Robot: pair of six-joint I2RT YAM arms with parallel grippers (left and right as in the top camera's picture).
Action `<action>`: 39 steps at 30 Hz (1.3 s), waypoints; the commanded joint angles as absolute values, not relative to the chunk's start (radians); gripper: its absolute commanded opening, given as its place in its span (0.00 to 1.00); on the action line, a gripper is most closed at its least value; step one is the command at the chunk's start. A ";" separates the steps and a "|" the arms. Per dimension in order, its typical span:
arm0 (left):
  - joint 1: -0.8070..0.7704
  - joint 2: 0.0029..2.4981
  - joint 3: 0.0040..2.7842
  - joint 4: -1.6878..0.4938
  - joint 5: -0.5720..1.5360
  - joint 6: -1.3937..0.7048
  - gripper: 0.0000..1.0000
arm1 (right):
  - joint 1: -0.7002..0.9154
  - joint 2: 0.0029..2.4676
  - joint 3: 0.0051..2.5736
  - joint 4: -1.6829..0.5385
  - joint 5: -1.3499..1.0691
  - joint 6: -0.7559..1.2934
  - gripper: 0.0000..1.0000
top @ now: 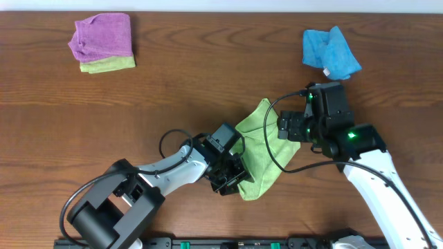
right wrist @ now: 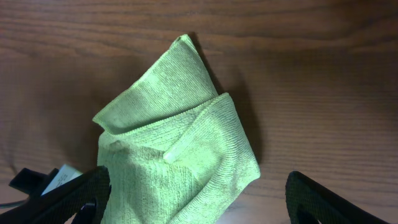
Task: Fold the cloth
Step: 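Grasp the cloth's left edge with the left gripper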
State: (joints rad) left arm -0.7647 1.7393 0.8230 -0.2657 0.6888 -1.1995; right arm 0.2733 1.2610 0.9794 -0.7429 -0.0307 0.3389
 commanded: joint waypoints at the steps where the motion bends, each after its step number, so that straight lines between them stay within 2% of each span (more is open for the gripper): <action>1: -0.768 1.746 0.808 -0.293 0.692 -1.166 0.55 | 0.267 1.245 0.982 -0.743 -0.036 0.324 0.90; 8: -0.780 1.746 0.807 -0.327 0.641 -1.159 0.55 | 0.267 1.245 0.982 -0.743 -0.061 0.324 0.90; 17: -0.797 1.808 0.807 -0.246 0.671 -1.202 0.43 | 0.267 1.245 0.982 -0.738 -0.061 0.324 0.90; 19: -0.799 1.836 0.807 -0.225 0.694 -1.202 0.33 | 0.267 1.245 0.982 -0.736 -0.061 0.324 0.90; 20: -0.799 1.845 0.807 -0.220 0.700 -1.201 0.16 | 0.267 1.245 0.982 -0.736 -0.061 0.324 0.90; 21: -0.799 1.853 0.807 -0.220 0.700 -1.201 0.06 | 0.267 1.245 0.982 -0.737 -0.061 0.324 0.90; 27: -0.712 1.856 0.807 -0.239 0.663 -1.017 0.06 | 0.267 1.245 0.982 -0.737 -0.134 0.271 0.89; 34: -0.489 1.856 0.807 -0.431 0.619 -0.766 0.06 | 0.274 1.268 0.981 -0.744 -0.210 0.157 0.88; 39: -0.398 1.856 0.807 -0.498 0.590 -0.691 0.06 | 0.294 1.362 0.981 -0.720 -0.216 0.132 0.92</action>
